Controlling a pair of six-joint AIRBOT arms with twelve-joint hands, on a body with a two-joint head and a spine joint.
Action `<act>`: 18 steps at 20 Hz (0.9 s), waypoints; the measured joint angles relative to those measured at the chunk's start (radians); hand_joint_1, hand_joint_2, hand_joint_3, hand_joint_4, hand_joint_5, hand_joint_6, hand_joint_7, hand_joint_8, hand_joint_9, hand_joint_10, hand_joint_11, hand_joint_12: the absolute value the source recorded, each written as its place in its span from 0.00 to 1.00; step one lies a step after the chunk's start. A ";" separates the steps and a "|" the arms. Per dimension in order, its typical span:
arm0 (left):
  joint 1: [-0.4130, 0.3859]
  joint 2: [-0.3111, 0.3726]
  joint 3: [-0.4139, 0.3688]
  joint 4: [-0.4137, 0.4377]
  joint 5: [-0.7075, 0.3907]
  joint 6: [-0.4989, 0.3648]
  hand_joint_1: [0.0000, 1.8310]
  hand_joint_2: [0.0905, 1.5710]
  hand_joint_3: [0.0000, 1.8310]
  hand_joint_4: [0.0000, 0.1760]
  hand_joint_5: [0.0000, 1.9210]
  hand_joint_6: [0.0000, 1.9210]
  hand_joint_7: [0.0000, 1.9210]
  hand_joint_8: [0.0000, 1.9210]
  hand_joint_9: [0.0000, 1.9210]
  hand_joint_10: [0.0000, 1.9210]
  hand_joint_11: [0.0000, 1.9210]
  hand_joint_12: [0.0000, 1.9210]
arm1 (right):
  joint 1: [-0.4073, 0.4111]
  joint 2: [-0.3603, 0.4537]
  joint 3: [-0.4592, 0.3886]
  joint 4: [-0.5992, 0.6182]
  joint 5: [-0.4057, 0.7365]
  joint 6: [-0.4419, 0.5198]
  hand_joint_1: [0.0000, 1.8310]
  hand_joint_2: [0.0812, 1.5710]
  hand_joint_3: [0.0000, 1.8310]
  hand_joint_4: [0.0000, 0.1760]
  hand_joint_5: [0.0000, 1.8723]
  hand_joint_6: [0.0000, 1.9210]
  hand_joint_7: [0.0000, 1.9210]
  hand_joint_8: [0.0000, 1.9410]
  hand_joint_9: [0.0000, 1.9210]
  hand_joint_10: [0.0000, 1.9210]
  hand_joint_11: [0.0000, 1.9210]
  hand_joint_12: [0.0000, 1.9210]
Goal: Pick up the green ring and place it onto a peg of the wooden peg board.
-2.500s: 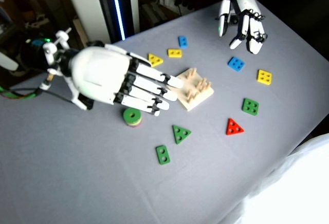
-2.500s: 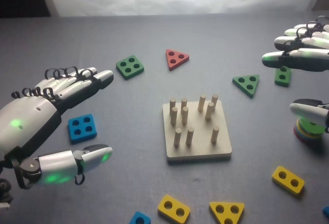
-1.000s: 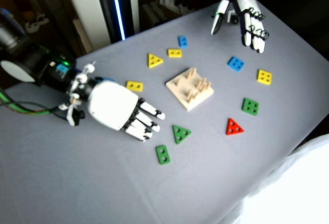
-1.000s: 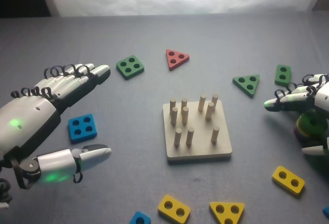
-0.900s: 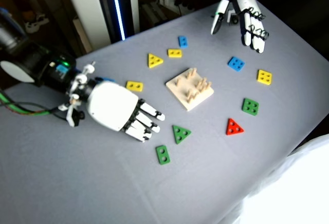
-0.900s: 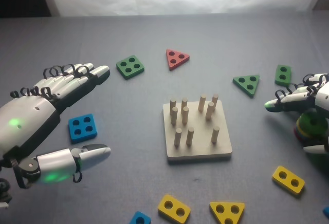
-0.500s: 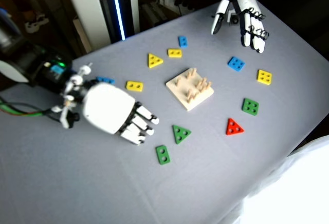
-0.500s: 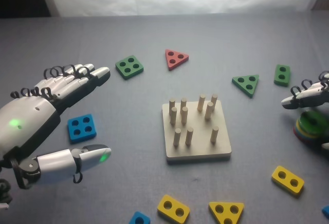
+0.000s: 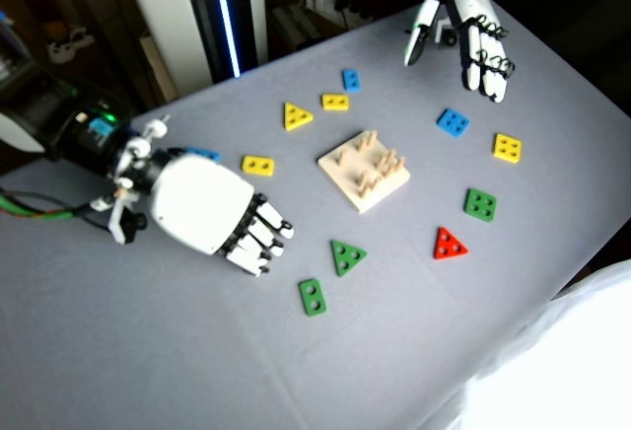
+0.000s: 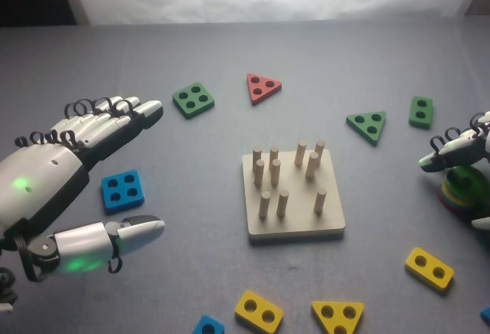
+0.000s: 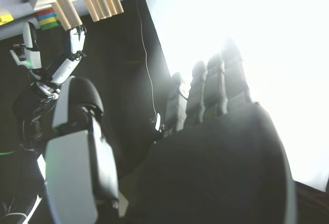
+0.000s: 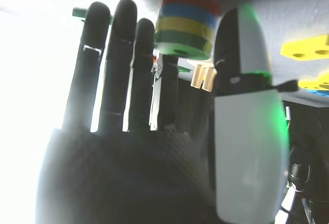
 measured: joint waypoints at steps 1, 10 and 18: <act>0.000 0.000 0.000 0.000 0.000 0.000 0.38 0.67 0.00 0.54 0.07 0.00 0.04 0.00 0.00 0.00 0.00 0.15 | 0.000 0.001 -0.001 0.000 0.001 0.000 0.60 0.59 0.00 0.07 0.39 0.00 0.41 0.02 0.48 0.09 0.28 0.68; 0.009 0.000 0.001 -0.003 0.000 -0.003 0.39 0.66 0.00 0.50 0.07 0.00 0.05 0.00 0.01 0.00 0.00 0.22 | 0.000 0.010 -0.012 -0.020 0.019 -0.002 0.69 0.66 0.00 0.00 0.55 0.37 0.58 0.47 0.50 0.56 0.39 0.78; 0.009 0.000 0.004 -0.003 -0.001 -0.004 0.39 0.66 0.00 0.58 0.07 0.00 0.05 0.00 0.02 0.00 0.00 0.27 | 0.015 0.023 -0.037 -0.104 0.058 0.039 0.71 0.64 0.00 0.00 0.66 0.26 0.59 0.41 0.54 0.55 0.45 0.74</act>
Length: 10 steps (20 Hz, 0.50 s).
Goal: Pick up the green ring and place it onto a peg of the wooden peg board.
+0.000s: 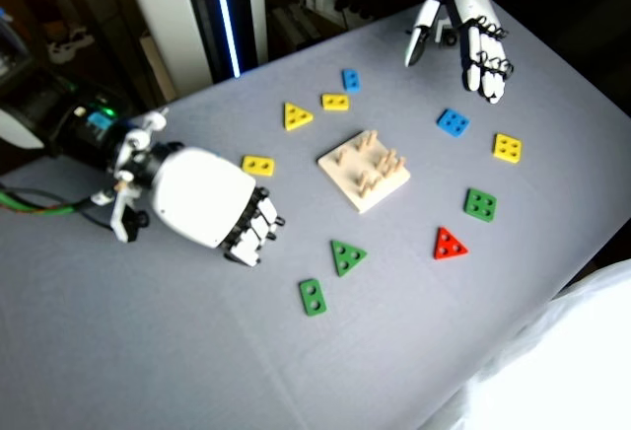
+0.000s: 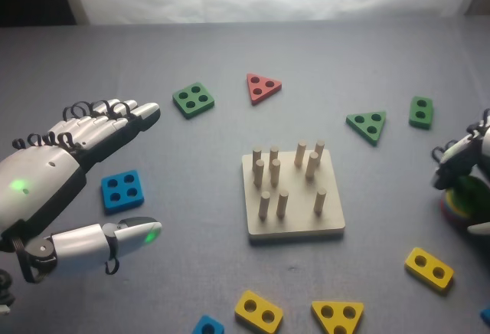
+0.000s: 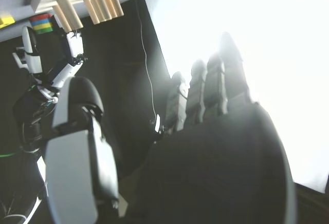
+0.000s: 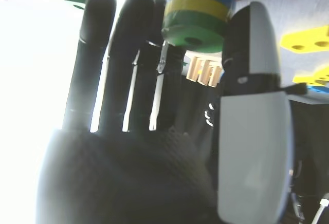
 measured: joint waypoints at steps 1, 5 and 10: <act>0.000 0.000 0.000 0.000 0.001 0.000 0.40 0.66 0.00 0.56 0.08 0.00 0.05 0.00 0.02 0.00 0.00 0.27 | 0.010 0.002 -0.007 -0.030 0.019 0.029 0.75 0.64 0.00 0.00 0.63 0.28 0.59 0.35 0.57 0.55 0.48 0.69; 0.000 0.000 0.000 -0.001 0.002 -0.003 0.39 0.67 0.00 0.59 0.07 0.00 0.04 0.00 0.02 0.00 0.00 0.24 | 0.082 0.004 -0.018 -0.145 0.132 0.119 0.76 0.65 0.00 0.00 0.58 0.41 0.58 0.32 0.58 0.50 0.49 0.52; -0.001 0.000 0.000 0.003 0.000 -0.003 0.39 0.67 0.00 0.59 0.07 0.00 0.03 0.00 0.01 0.00 0.00 0.18 | 0.204 -0.035 -0.010 -0.314 0.158 0.167 0.66 0.63 0.00 0.00 0.65 0.30 0.49 0.68 0.53 0.81 0.54 0.90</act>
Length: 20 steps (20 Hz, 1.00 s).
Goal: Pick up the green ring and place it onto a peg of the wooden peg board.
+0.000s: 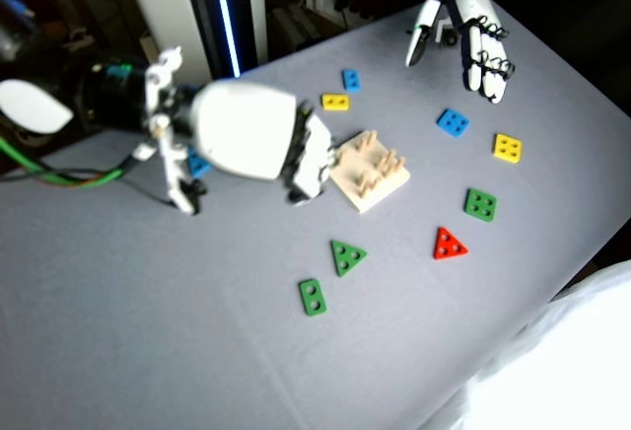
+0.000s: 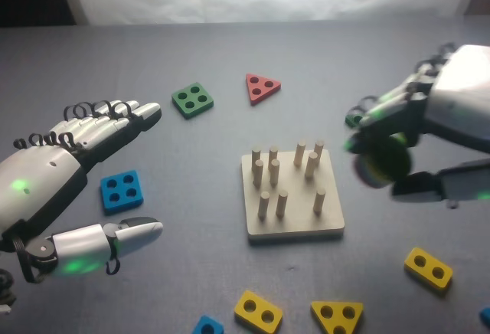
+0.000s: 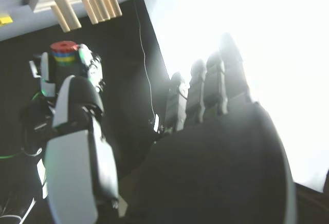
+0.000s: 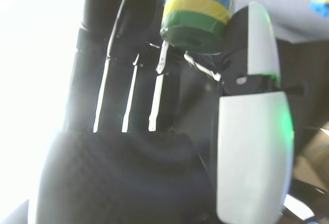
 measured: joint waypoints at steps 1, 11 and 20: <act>0.000 0.000 0.000 -0.001 0.000 0.000 0.39 0.67 0.00 0.59 0.07 0.00 0.03 0.00 0.01 0.00 0.00 0.18 | 0.014 -0.016 0.003 -0.028 0.000 0.014 0.65 0.63 0.00 0.00 0.64 0.32 0.48 0.69 0.52 0.84 0.54 0.92; 0.000 0.000 0.000 0.000 0.000 -0.003 0.39 0.67 0.00 0.58 0.07 0.00 0.04 0.00 0.01 0.00 0.00 0.19 | 0.076 -0.093 0.046 -0.170 -0.075 0.078 0.69 0.68 0.00 0.00 0.59 0.31 0.49 0.69 0.61 0.92 0.67 0.94; 0.000 0.000 0.000 0.000 0.000 -0.007 0.41 0.67 0.00 0.53 0.08 0.00 0.05 0.00 0.01 0.00 0.00 0.18 | 0.080 -0.138 0.076 -0.210 -0.113 0.119 0.70 0.70 0.00 0.00 0.56 0.33 0.45 0.70 0.51 0.65 0.52 0.74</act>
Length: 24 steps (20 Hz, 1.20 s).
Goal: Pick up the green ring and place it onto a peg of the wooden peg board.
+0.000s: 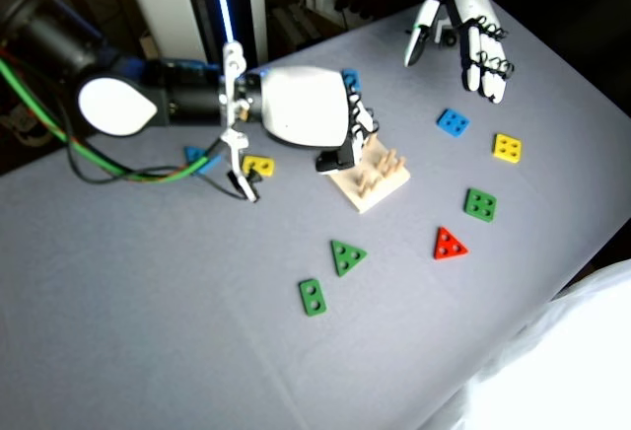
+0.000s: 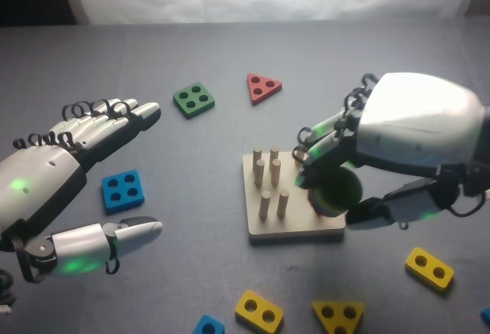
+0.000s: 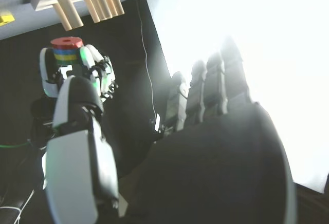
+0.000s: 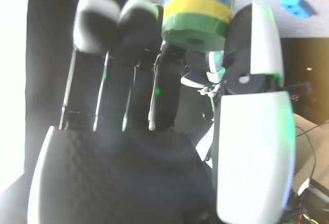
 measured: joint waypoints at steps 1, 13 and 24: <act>0.000 0.000 0.000 0.000 0.000 0.000 0.42 0.66 0.00 0.48 0.08 0.00 0.05 0.00 0.01 0.00 0.00 0.17 | 0.000 -0.011 0.007 -0.010 -0.002 0.011 0.69 0.70 0.00 0.00 0.57 0.32 0.46 0.71 0.51 0.65 0.51 0.77; 0.000 0.000 0.000 0.001 0.000 -0.003 0.40 0.67 0.00 0.52 0.08 0.00 0.04 0.00 0.01 0.00 0.00 0.15 | 0.013 -0.026 0.026 -0.019 -0.018 0.023 0.69 0.69 0.00 0.00 0.61 0.24 0.47 0.70 0.56 0.70 0.55 0.82; 0.000 0.000 0.002 -0.002 0.000 -0.003 0.41 0.66 0.00 0.47 0.09 0.00 0.05 0.00 0.02 0.00 0.00 0.20 | 0.011 0.003 0.026 0.003 -0.026 0.024 0.69 0.65 0.00 0.01 0.58 0.41 0.60 0.40 0.59 0.50 0.52 0.65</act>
